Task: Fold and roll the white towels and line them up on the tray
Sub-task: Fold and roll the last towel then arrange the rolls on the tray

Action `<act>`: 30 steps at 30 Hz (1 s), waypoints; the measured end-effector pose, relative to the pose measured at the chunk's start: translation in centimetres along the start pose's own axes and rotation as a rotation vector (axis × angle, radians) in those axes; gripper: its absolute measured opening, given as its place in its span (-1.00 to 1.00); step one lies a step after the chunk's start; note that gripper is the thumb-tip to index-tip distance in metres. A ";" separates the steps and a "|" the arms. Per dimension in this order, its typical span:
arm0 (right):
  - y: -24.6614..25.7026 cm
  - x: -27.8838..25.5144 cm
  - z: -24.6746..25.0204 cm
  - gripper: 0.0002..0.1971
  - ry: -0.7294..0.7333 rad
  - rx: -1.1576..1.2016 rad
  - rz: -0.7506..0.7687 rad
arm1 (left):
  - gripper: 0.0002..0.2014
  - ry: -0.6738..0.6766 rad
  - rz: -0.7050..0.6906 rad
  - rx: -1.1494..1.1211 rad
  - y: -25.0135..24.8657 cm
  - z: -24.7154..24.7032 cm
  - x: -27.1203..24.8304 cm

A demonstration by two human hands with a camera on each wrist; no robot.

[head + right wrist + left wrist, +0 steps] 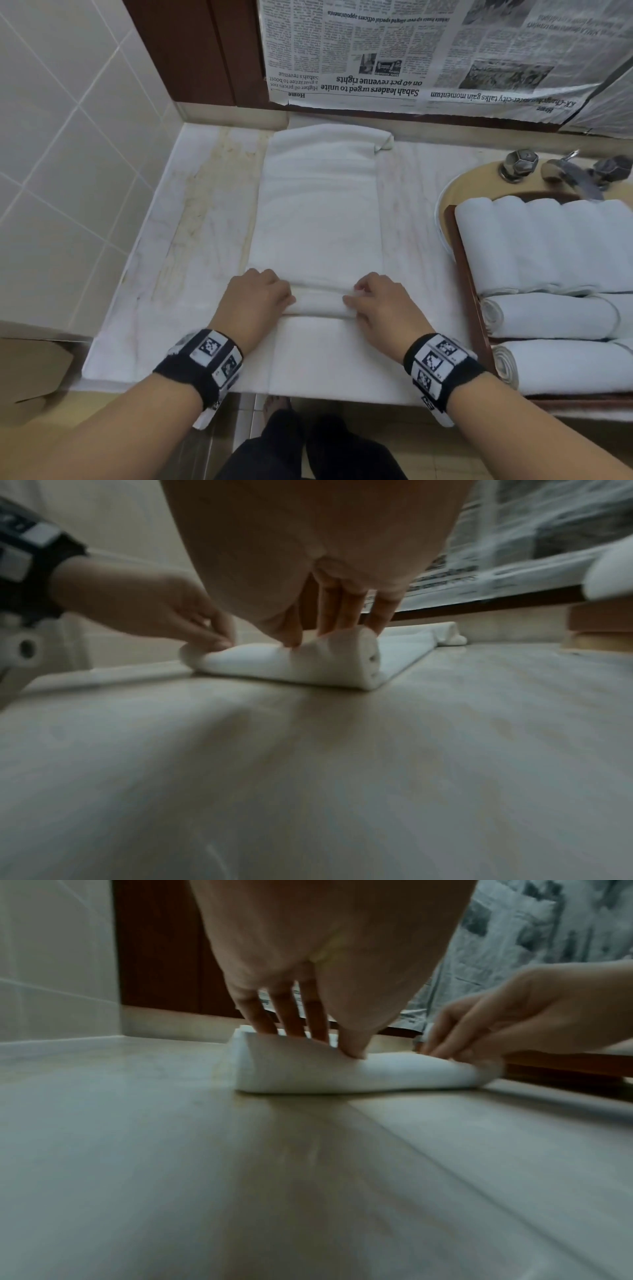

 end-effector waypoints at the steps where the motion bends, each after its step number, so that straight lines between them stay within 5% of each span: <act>1: 0.6 -0.2 -0.1 -0.70 -0.018 -0.102 0.027 | -0.71 -0.038 -0.012 0.064 -0.7 -0.1 -0.5; 4: 0.7 -0.4 -0.5 -0.62 -0.036 -0.216 -0.043 | -0.76 -0.111 0.003 0.120 -1.8 -0.4 -1.6; 8: -0.2 1.2 -0.3 -0.77 0.034 -0.175 -0.076 | -0.63 -0.072 -0.044 0.052 -0.7 -1.1 -0.8; 13: -3.1 3.0 0.2 -0.78 0.229 0.188 -0.170 | -0.50 0.053 -0.183 -0.049 1.2 -1.0 0.9; 17: -4.3 3.7 0.5 -0.89 0.196 0.412 -0.313 | -0.41 0.113 0.021 -0.219 3.5 -1.2 2.5; 23: -2.9 4.1 0.8 -0.81 0.014 0.051 -0.214 | -0.63 0.159 0.211 -0.156 4.0 -0.8 4.4; 30: -1.1 4.6 0.4 -0.59 -0.054 -0.227 -0.232 | -0.78 -0.087 0.226 0.031 2.4 1.8 5.2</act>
Point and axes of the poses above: each hand's wrist, its own x-axis towards the middle knuckle, its own z-axis out of the back of the hand, y = z × x, the point moved 9 cm from there along x, towards the middle knuckle
